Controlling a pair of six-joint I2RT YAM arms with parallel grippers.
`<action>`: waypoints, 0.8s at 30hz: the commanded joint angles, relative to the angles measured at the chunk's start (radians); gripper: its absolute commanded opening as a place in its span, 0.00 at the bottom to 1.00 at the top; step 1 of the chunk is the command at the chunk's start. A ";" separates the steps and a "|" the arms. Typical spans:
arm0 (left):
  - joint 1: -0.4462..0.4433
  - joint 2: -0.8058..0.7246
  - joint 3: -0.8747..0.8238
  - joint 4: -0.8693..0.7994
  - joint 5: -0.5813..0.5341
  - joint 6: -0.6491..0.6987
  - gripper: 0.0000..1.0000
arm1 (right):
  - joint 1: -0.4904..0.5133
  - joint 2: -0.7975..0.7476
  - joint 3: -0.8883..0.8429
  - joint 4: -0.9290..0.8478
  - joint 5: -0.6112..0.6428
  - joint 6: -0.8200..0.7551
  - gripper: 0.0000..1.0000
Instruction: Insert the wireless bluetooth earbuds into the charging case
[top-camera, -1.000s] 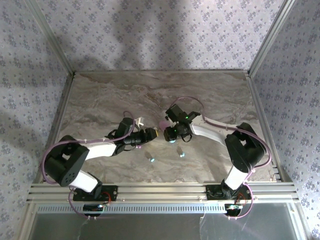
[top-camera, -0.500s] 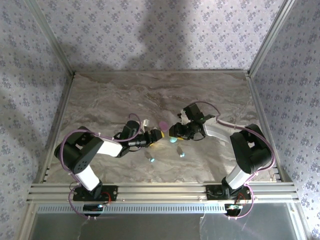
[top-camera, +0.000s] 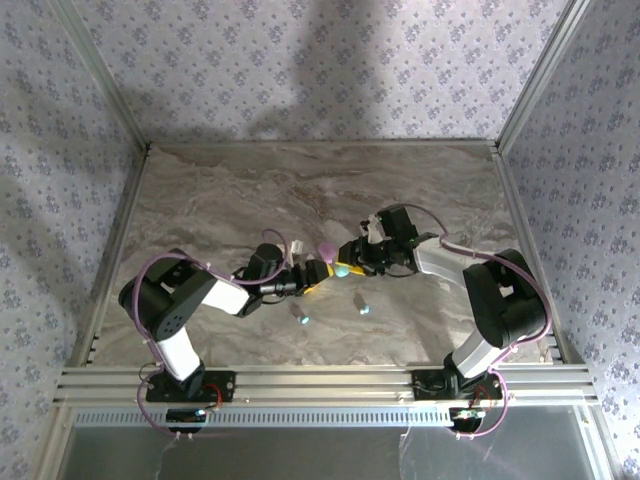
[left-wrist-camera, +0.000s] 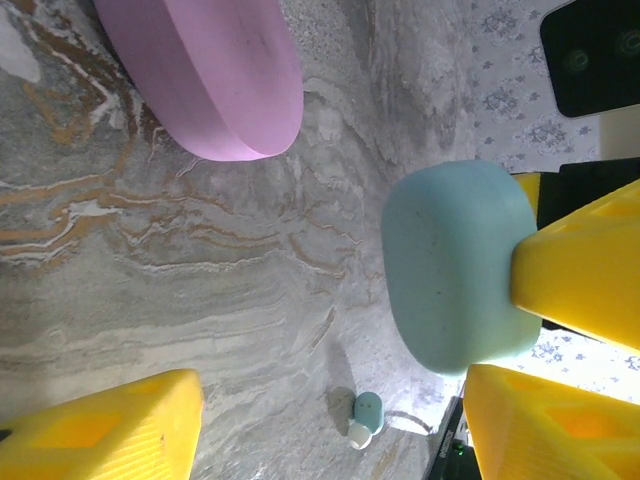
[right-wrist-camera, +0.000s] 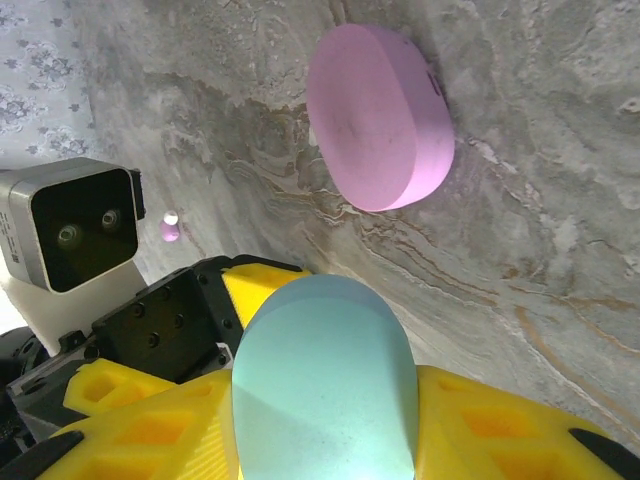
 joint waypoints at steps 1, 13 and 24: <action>-0.004 0.021 0.026 0.074 0.024 -0.016 0.73 | -0.005 -0.026 -0.010 0.026 -0.044 0.030 0.44; -0.005 0.037 0.044 0.086 0.024 -0.017 0.75 | 0.002 -0.025 -0.019 0.038 -0.058 0.040 0.43; -0.003 0.043 0.064 0.043 0.018 0.003 0.74 | 0.013 -0.030 -0.036 0.075 -0.075 0.068 0.43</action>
